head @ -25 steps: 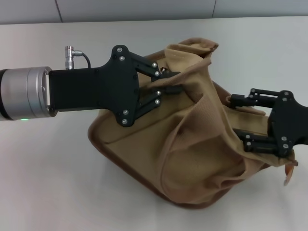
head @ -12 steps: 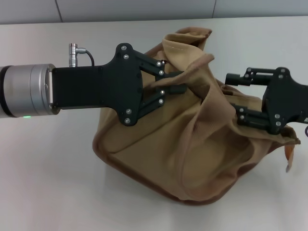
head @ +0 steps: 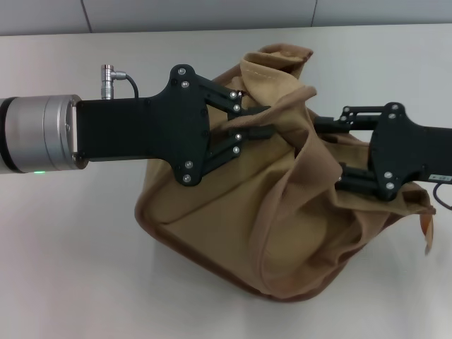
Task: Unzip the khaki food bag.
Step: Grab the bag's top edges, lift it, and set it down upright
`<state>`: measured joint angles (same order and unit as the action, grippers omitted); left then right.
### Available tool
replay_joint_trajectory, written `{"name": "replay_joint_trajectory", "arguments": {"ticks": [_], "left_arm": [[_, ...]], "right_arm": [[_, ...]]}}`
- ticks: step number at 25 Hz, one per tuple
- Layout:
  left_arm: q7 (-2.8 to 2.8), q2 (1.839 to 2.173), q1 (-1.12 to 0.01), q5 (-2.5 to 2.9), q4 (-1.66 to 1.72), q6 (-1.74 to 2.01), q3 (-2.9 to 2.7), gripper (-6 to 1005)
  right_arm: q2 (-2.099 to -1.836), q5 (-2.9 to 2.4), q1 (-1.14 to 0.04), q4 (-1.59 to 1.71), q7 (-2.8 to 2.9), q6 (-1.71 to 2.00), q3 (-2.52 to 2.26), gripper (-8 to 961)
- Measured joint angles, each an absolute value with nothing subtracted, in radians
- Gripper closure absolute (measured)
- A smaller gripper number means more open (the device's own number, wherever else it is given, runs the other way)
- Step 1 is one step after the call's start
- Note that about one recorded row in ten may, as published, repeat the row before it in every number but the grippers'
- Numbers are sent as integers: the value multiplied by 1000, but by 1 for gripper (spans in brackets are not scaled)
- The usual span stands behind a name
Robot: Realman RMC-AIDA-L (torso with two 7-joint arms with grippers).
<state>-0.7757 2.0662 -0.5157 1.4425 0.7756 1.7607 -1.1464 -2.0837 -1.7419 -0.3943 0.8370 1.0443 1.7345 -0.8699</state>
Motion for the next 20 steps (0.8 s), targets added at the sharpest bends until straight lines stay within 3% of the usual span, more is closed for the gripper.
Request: {"name": "replay_joint_trajectory", "arguments": {"ticks": [8, 16, 20], "left_arm": [[-775, 2066, -515, 1443, 776, 1766, -1144, 913], [-775, 2066, -523, 1443, 777, 1767, -1143, 913], [-774, 2066, -524, 1443, 777, 1767, -1143, 913]], "right_arm": [[-2082, -1752, -420, 840, 1068, 1680, -963, 402], [-2082, -1832, -461, 849, 1116, 1655, -997, 626], [-2084, -1830, -465, 849, 1121, 1640, -999, 627]]}}
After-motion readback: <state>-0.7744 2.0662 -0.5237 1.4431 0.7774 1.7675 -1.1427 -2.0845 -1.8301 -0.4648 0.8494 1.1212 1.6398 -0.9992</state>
